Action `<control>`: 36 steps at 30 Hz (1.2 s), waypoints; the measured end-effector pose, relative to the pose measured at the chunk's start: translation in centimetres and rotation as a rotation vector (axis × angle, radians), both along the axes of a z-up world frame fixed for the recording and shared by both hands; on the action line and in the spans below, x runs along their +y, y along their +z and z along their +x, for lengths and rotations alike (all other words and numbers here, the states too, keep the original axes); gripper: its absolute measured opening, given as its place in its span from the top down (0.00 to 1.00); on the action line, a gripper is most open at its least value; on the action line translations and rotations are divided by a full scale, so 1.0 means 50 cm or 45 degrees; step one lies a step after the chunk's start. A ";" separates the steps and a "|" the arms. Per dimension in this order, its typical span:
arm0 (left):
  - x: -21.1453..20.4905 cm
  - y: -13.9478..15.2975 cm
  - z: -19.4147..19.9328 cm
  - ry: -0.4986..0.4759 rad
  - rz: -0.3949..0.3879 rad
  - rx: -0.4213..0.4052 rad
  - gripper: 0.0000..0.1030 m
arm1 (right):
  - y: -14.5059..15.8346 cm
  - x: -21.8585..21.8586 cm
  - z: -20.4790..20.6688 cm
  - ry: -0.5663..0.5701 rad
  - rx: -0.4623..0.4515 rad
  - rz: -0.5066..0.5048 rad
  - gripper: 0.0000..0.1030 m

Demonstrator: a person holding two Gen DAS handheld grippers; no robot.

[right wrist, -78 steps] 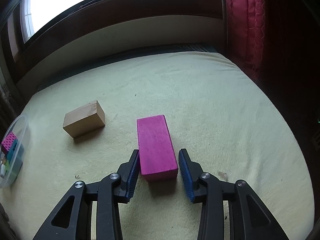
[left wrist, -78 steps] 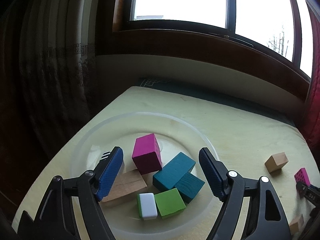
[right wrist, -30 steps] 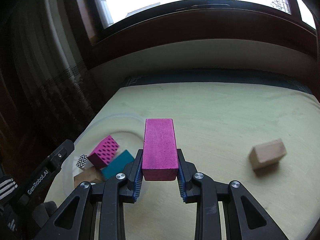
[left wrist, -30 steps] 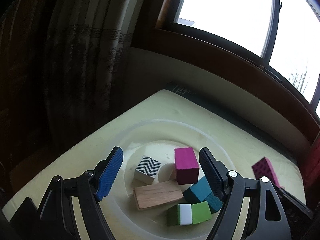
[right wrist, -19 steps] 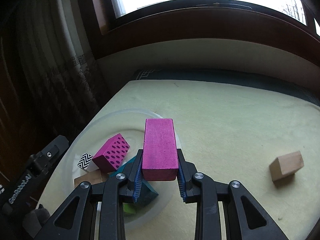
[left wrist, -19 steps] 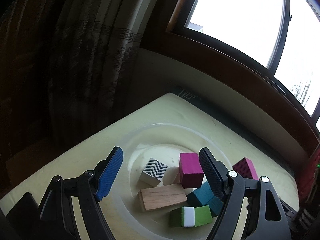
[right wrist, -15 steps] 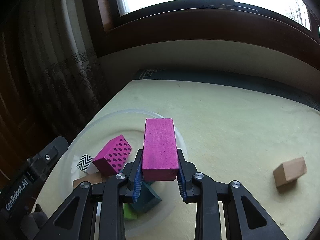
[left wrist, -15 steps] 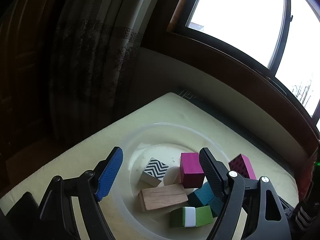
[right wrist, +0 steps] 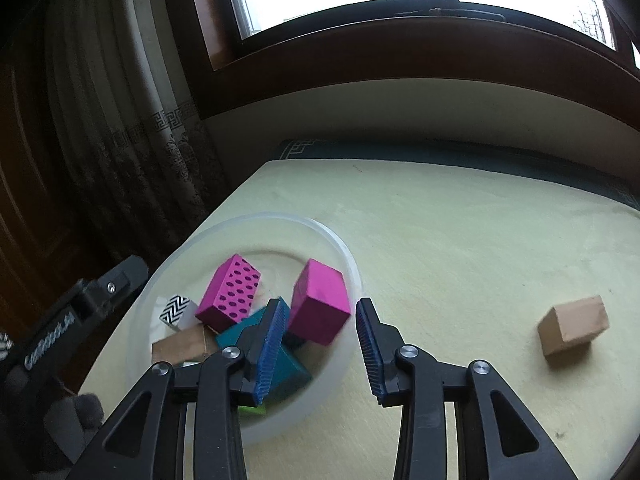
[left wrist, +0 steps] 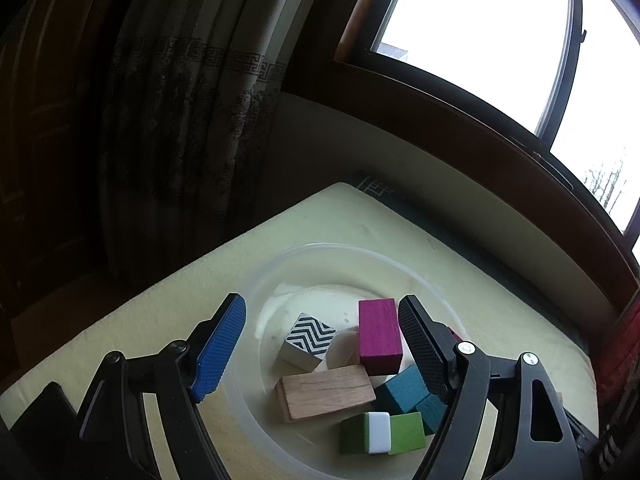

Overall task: Organize rigid objects
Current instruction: 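Release the magenta block into the container and withdraw the right gripper, then move the right gripper to the small wooden cube and grasp it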

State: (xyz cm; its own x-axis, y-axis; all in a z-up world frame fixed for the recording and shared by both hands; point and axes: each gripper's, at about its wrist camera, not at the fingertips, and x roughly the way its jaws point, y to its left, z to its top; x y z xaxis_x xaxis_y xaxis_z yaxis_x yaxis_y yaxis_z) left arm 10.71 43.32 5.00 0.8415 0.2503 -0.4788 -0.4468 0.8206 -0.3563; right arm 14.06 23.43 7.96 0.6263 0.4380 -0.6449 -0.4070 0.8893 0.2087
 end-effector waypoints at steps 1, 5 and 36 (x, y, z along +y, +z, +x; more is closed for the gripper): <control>-0.002 0.001 0.000 0.000 0.002 0.000 0.23 | 0.001 -0.003 -0.006 -0.004 -0.011 -0.008 0.61; -0.005 0.002 0.002 -0.005 0.003 0.001 0.23 | 0.005 -0.005 -0.025 -0.016 -0.049 -0.042 0.61; -0.121 -0.002 0.033 -0.219 0.159 0.048 0.23 | -0.001 -0.263 -0.146 -0.313 -0.077 -0.031 0.50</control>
